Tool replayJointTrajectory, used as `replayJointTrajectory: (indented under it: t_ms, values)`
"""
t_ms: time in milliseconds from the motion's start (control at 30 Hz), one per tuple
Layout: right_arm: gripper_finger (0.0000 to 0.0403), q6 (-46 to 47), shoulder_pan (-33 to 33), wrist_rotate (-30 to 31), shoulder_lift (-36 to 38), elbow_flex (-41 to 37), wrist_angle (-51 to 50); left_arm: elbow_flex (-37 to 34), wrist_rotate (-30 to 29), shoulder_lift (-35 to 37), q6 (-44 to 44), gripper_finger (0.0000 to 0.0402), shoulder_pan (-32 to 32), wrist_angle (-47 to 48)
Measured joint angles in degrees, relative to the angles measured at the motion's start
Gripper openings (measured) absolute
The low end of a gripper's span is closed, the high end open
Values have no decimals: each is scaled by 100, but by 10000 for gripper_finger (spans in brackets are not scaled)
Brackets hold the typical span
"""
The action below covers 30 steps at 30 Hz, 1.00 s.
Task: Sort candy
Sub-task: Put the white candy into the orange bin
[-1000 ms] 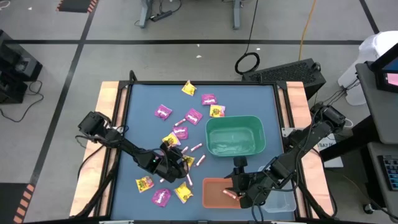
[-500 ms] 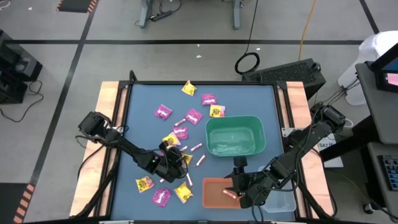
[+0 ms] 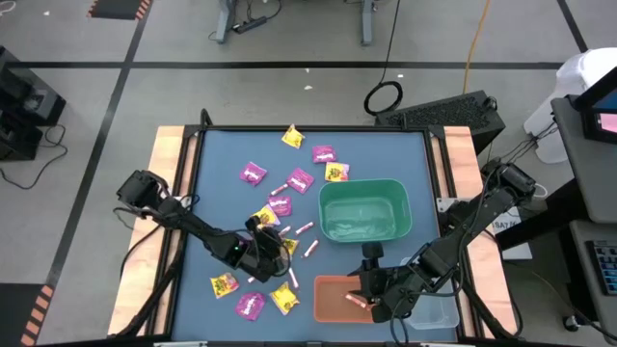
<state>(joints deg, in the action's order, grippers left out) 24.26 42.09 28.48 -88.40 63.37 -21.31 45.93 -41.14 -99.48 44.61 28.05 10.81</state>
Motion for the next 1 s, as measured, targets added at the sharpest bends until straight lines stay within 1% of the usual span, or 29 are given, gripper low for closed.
replayJointTrajectory:
  t_ms: [200, 400, 533, 700, 800, 900, 1000]
  values:
    - [176, 1, 2, 0, 0, -4, 1, -184, 11, -22, 18, 151, -24, -39]
    - [176, -6, 0, 1, 0, -7, 2, -537, 12, -71, -13, 150, -40, -645]
    - [176, -1, 0, 1, -2, -7, 1, -725, -4, -63, -5, 150, -43, -806]
    - [176, -4, 1, 2, -2, -7, 4, -993, 72, -48, -30, 150, -56, -1266]
    - [176, -3, 2, 3, -2, -7, 6, -1016, 123, -46, -43, 150, -56, -1311]
    - [176, 1, 0, 4, -2, -7, 4, -1021, 171, -48, -193, 137, -60, -1385]
    - [176, 3, 0, 4, -2, -7, 6, -1021, 231, -51, -316, 104, -69, -1404]
